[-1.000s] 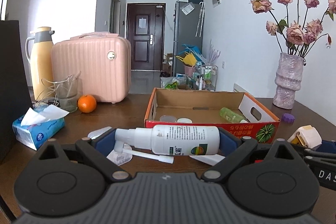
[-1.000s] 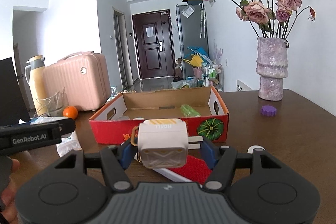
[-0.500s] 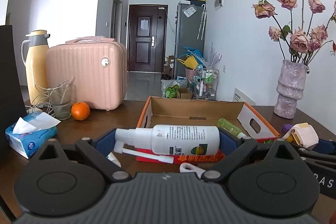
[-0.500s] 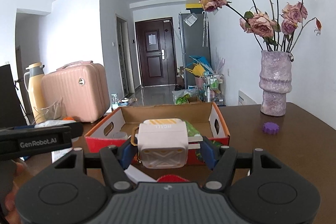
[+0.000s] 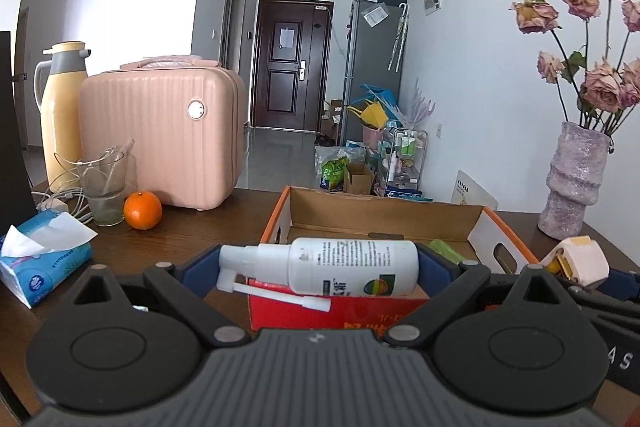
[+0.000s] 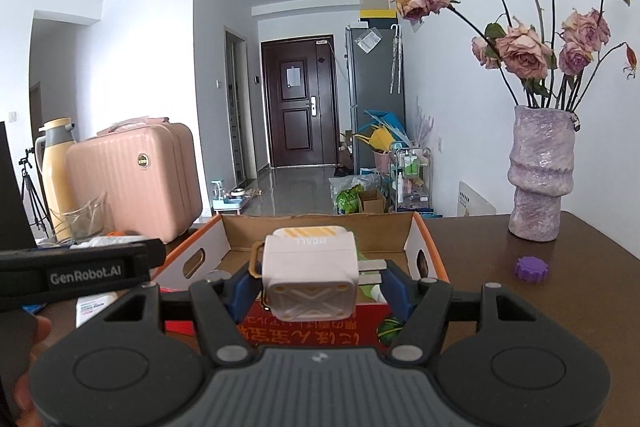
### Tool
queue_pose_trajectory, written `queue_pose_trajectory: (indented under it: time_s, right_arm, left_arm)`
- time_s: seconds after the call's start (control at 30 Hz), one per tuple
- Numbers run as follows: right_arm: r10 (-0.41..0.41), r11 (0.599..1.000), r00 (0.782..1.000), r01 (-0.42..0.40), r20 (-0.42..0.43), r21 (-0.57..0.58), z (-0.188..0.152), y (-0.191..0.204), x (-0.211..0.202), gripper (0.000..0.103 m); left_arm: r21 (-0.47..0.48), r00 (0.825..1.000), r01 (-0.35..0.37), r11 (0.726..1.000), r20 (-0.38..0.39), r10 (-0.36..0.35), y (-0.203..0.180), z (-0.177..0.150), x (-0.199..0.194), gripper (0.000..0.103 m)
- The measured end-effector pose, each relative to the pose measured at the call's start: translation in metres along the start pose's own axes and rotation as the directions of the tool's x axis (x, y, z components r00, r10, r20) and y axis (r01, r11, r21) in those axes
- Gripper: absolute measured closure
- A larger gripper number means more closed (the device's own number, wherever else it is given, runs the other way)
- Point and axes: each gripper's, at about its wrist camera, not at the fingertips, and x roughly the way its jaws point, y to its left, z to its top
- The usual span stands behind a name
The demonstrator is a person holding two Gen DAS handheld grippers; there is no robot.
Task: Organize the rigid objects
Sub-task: 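Carry the white spray bottle and beige cube over the box with both tools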
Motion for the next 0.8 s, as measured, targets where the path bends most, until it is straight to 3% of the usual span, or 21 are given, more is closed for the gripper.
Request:
queue_pose_trajectory:
  time_s: [0.8]
  right_arm:
    - [-0.015, 1.000, 0.998, 0.016, -0.053, 0.006, 0.017, -0.012, 0.087, 0.039]
  left_arm:
    - [-0.012, 0.999, 0.014, 1.000, -0.036, -0.014, -0.010, 0.018, 0.078, 0.004]
